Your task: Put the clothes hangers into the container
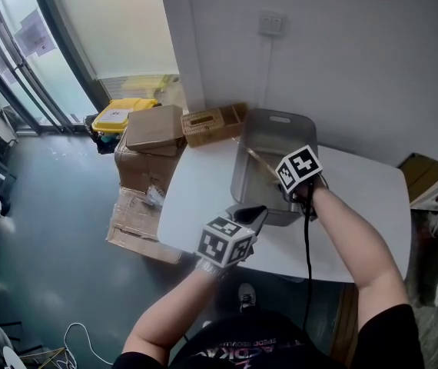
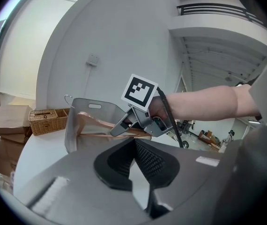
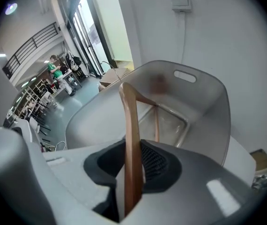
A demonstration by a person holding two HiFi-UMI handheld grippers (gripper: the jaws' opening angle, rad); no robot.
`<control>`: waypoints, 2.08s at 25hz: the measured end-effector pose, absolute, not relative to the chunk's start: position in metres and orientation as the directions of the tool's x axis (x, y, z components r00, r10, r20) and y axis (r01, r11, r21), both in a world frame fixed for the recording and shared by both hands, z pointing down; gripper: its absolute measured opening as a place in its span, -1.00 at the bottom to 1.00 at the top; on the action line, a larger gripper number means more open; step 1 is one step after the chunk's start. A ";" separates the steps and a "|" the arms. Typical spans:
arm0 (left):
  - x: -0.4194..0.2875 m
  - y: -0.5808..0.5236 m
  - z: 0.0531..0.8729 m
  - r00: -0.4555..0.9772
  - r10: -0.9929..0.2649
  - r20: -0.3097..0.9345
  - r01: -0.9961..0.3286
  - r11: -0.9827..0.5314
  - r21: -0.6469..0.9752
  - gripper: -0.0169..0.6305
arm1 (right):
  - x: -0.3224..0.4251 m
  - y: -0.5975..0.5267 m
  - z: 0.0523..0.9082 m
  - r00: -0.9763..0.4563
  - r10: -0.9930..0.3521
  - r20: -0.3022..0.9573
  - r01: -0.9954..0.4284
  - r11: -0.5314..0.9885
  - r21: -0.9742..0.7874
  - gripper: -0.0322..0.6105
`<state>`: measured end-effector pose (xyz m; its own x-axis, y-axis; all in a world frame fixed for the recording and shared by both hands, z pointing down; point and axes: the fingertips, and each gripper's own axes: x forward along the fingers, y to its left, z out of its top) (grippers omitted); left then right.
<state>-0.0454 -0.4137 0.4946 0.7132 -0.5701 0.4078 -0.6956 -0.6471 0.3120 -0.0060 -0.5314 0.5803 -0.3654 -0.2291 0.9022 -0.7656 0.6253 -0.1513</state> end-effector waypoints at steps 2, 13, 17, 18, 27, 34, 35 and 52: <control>-0.048 -0.407 0.493 0.713 -0.571 0.407 -0.696 -0.646 0.312 -0.93 | -0.010 -0.524 0.580 -0.355 -0.225 0.907 -0.755 0.642 -0.135 -0.60; -0.068 -0.375 0.484 0.705 -0.583 0.403 -0.704 -0.644 0.299 -0.93 | -0.011 -0.508 0.563 -0.340 -0.287 0.896 -0.753 0.653 -0.077 -0.58; -0.071 -0.360 0.480 0.711 -0.582 0.396 -0.698 -0.653 0.293 -0.93 | -0.008 -0.503 0.541 -0.365 -0.332 0.870 -0.766 0.638 -0.078 -0.58; -0.071 -0.356 0.478 0.713 -0.581 0.393 -0.696 -0.657 0.291 -0.93 | -0.007 -0.501 0.534 -0.371 -0.346 0.862 -0.771 0.632 -0.077 -0.58; -0.079 -0.316 0.463 0.735 -0.572 0.364 -0.671 -0.690 0.271 -0.93 | -0.012 -0.453 0.478 -0.455 -0.486 0.746 -0.780 0.622 -0.070 -0.81; -0.083 -0.273 0.454 0.756 -0.553 0.351 -0.645 -0.719 0.259 -0.93 | -0.013 -0.393 0.461 -0.493 -0.555 0.671 -0.806 0.581 -0.111 -0.89; -0.084 -0.267 0.453 0.759 -0.549 0.349 -0.641 -0.723 0.257 -0.93 | -0.013 -0.384 0.459 -0.500 -0.560 0.661 -0.808 0.576 -0.122 -0.89; -0.099 -0.153 0.479 0.792 -0.486 0.369 -0.598 -0.740 0.308 -0.93 | -0.019 -0.210 0.469 -0.541 -0.630 0.557 -0.825 0.525 -0.208 -0.89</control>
<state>-0.0993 -0.1527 0.4792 0.7920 -0.4861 0.3693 -0.5978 -0.7403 0.3076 -0.0192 -0.2095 0.4689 -0.5409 -0.6298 0.5574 -0.8254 0.5247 -0.2082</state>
